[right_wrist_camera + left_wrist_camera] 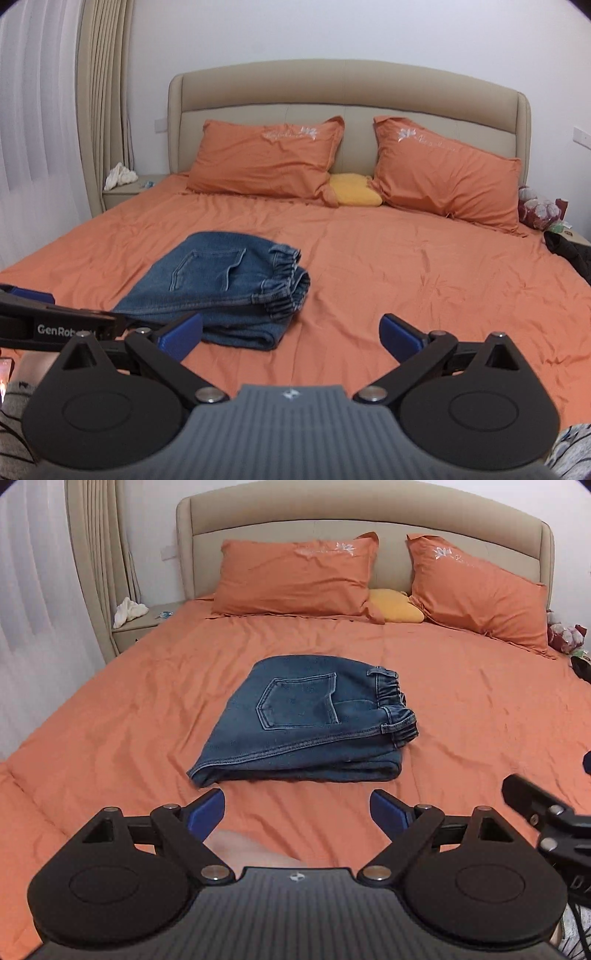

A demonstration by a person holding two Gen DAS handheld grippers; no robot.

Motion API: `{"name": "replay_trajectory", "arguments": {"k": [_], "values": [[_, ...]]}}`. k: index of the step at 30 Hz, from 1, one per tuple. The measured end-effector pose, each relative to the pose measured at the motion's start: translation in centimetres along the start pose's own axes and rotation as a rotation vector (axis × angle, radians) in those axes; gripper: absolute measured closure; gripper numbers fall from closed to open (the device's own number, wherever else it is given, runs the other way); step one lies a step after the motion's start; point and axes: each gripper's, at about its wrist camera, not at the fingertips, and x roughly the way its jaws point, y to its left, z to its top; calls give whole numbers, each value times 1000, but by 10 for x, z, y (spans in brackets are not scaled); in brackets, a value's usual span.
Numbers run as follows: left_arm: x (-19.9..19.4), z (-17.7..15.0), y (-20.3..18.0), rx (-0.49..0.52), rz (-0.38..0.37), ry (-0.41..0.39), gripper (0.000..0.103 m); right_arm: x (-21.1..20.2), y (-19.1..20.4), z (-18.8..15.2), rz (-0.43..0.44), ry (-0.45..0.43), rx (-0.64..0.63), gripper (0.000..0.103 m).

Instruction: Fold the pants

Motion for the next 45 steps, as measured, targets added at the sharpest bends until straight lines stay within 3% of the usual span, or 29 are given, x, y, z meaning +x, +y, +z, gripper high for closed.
{"name": "replay_trajectory", "arguments": {"k": [45], "values": [[-4,5,-8,-18,-16,-3,0,3,-6,9,12,26,22,5]]}}
